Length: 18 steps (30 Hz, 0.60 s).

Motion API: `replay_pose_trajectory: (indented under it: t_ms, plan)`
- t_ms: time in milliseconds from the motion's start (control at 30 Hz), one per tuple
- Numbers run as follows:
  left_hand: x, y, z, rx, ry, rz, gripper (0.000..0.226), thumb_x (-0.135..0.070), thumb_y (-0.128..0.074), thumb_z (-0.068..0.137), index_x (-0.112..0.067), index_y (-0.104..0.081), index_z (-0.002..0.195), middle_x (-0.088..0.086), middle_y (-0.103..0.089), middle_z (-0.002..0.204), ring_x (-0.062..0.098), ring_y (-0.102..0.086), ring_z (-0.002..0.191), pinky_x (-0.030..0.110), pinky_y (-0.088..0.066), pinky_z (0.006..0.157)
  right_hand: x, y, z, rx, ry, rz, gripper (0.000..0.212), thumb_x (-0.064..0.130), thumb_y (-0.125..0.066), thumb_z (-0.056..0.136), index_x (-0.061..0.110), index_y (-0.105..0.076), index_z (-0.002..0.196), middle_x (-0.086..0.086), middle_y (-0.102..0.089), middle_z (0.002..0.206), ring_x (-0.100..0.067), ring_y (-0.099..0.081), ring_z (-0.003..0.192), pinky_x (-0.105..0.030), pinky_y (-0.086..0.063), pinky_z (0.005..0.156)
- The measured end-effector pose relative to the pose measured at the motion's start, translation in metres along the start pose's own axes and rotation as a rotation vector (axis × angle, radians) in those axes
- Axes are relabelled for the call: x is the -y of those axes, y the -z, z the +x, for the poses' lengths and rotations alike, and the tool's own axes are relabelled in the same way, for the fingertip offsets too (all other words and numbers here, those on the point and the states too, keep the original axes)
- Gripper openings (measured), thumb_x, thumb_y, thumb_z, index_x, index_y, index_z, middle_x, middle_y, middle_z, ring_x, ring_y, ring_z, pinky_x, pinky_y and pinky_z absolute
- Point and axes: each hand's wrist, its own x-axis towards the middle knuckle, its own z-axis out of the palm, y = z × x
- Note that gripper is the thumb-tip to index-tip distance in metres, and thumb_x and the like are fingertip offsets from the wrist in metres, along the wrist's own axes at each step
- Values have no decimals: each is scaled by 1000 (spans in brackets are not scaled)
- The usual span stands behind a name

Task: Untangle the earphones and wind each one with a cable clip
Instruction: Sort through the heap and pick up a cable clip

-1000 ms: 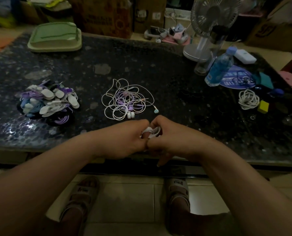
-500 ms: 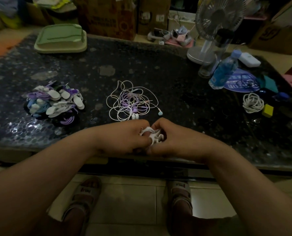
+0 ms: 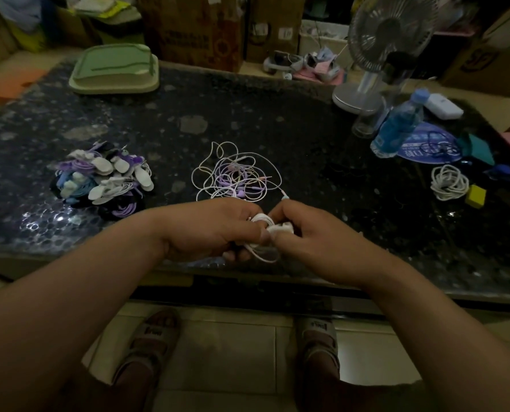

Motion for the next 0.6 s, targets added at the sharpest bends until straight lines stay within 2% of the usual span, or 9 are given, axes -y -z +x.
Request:
replay_pose_trajectory:
  t_ms: [133, 200, 267, 333, 467, 533, 600]
  plan:
    - [0, -1, 0, 5, -25, -175, 15, -22, -59, 95, -7, -58, 100, -1, -60, 77, 8, -51, 63, 20, -31, 52, -1, 2, -1, 23, 2, 182, 11, 35, -65, 102, 25, -64, 105, -3, -73, 97, -25, -71, 89, -50, -57, 82]
    - [0, -5, 1, -3, -53, -312, 18, -19, -59, 100, -4, -57, 110, -2, -57, 73, 6, -48, 60, 18, -29, 50, 0, 3, -1, 11, -14, 268, 19, 36, -63, 103, 18, -64, 108, -4, -72, 97, -17, -68, 85, -47, -57, 82]
    - [-1, -11, 2, -28, -62, -438, 27, -20, -56, 100, 0, -58, 119, -2, -58, 74, 7, -49, 61, 16, -29, 49, 1, 4, 1, 3, -40, 340, 31, 43, -63, 98, 14, -63, 109, -14, -71, 101, -17, -65, 85, -52, -57, 81]
    - [-2, -13, 2, -36, -56, -519, 28, -21, -57, 96, 3, -62, 111, 2, -61, 76, 10, -52, 64, 16, -35, 48, 1, 4, 2, 17, -80, 408, 38, 44, -63, 95, 9, -60, 111, -24, -68, 103, -24, -64, 82, -50, -56, 75]
    - [-2, -13, 5, -79, -49, -586, 18, -12, -59, 92, -1, -58, 105, 10, -52, 80, 15, -54, 66, 20, -42, 49, 1, 4, 4, -9, -119, 410, 22, 29, -61, 103, 7, -60, 107, -13, -64, 85, -18, -57, 69, -35, -49, 60]
    - [-1, -15, 7, -135, -60, -561, 18, -15, -60, 89, -1, -58, 101, 10, -51, 78, 15, -56, 65, 21, -45, 50, 2, 3, 5, -38, -134, 403, 18, 30, -64, 100, 12, -61, 101, -7, -58, 77, -17, -52, 65, -32, -42, 54]
    - [-1, -17, 9, -160, -81, -556, 20, -15, -60, 89, -1, -56, 103, 12, -54, 81, 15, -59, 64, 22, -48, 51, 2, 2, 8, -80, -150, 385, 22, 39, -67, 88, 18, -63, 94, -3, -56, 71, -17, -48, 63, -33, -36, 53]
